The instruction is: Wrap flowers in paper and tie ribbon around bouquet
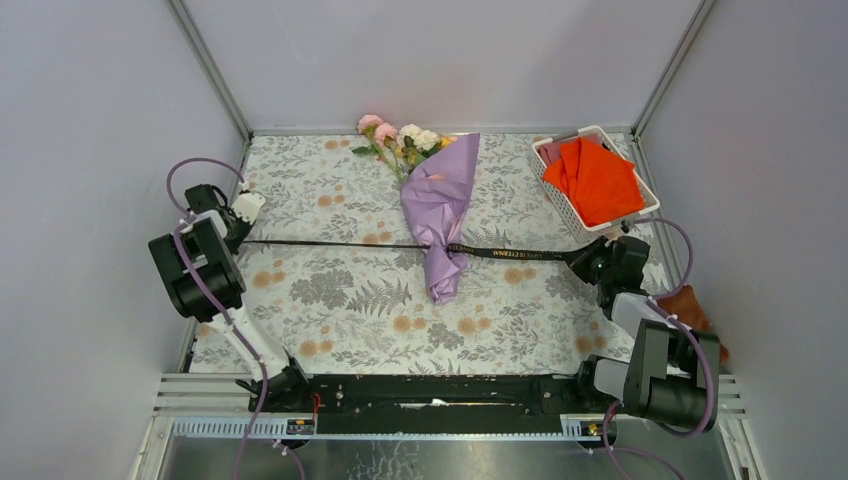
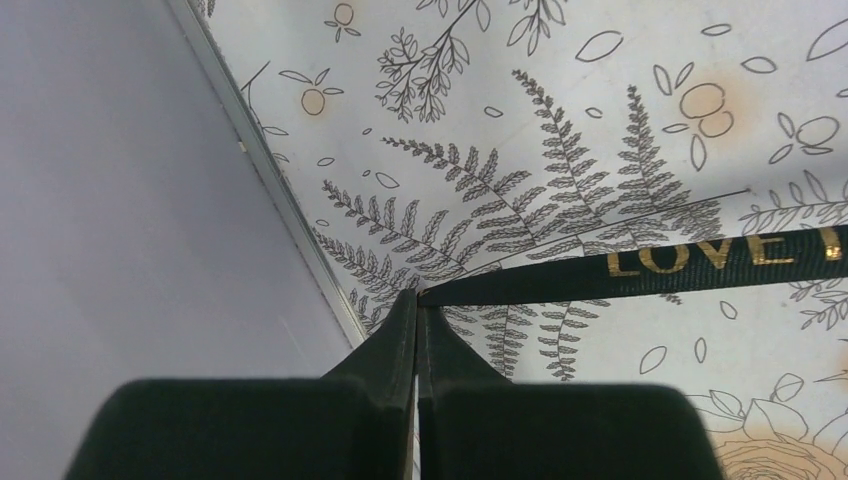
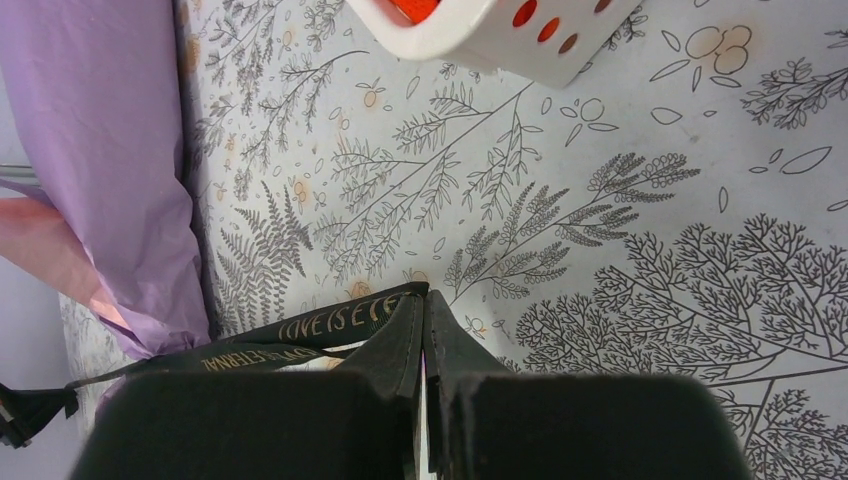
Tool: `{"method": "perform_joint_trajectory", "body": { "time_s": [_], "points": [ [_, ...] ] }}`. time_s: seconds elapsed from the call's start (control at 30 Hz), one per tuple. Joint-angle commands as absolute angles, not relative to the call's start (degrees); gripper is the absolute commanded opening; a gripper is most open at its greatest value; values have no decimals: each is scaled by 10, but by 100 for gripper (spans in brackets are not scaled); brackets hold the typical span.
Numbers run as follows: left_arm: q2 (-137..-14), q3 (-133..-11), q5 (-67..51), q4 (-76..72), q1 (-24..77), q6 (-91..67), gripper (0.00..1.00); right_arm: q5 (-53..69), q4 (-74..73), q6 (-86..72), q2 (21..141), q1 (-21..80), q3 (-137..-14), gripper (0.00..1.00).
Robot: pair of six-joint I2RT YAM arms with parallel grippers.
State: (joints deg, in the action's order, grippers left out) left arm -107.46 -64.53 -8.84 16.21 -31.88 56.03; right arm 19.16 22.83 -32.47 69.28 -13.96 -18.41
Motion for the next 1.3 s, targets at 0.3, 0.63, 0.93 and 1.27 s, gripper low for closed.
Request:
{"method": "perform_joint_trajectory", "body": {
  "time_s": [0.3, 0.63, 0.93, 1.27],
  "points": [
    [-1107, -672, -18, 121, -371, 567, 0, 119, 238, -273, 682, -163, -227, 0],
    [-1072, -684, -92, 216, -312, 521, 0, 109, 157, -167, 737, 56, -363, 0],
    [-994, -796, -247, 407, -149, 430, 0, 137, 106, -134, 804, 183, -473, 0],
    [-842, -946, -496, 529, -71, 359, 0, -4, -131, -108, 824, 184, -530, 25]
  ]
}}
